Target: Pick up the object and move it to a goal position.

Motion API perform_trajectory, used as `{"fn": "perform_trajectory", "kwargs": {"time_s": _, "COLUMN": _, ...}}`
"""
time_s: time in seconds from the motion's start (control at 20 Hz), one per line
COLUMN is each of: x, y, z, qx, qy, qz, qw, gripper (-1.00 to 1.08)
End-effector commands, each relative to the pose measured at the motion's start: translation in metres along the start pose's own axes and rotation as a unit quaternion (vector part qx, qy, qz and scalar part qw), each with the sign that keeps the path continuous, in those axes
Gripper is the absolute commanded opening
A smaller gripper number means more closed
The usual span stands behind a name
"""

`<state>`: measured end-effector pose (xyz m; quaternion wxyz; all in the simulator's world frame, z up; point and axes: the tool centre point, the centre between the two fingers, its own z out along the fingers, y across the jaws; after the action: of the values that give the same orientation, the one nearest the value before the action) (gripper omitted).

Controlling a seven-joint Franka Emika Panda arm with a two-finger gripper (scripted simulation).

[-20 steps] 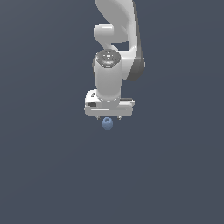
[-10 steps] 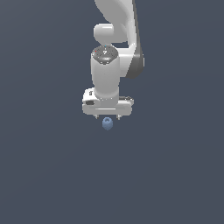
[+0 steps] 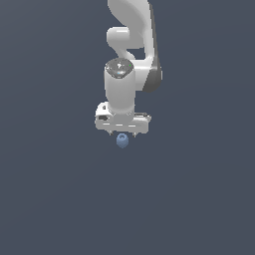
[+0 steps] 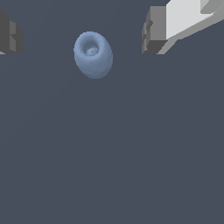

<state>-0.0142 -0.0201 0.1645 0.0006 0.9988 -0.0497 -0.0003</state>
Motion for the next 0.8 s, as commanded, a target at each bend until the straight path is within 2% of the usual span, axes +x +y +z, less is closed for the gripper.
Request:
{"fn": "perform_trajectory", "kwargs": {"time_s": 0.0, "x": -0.006, "y": 0.001, "z": 0.011, "qx": 0.001, "qy": 0.0, "qz": 0.019, "qw": 0.9998, "gripper": 1.0}}
{"fn": "perform_trajectory", "kwargs": {"time_s": 0.4, "x": -0.033, "y": 0.007, "z": 0.049, "qx": 0.001, "qy": 0.0, "qz": 0.095, "qw": 0.9955, "gripper": 1.0}}
{"fn": "perform_trajectory", "kwargs": {"time_s": 0.75, "x": -0.045, "y": 0.01, "z": 0.064, "qx": 0.001, "qy": 0.0, "qz": 0.126, "qw": 0.9921, "gripper": 1.0}}
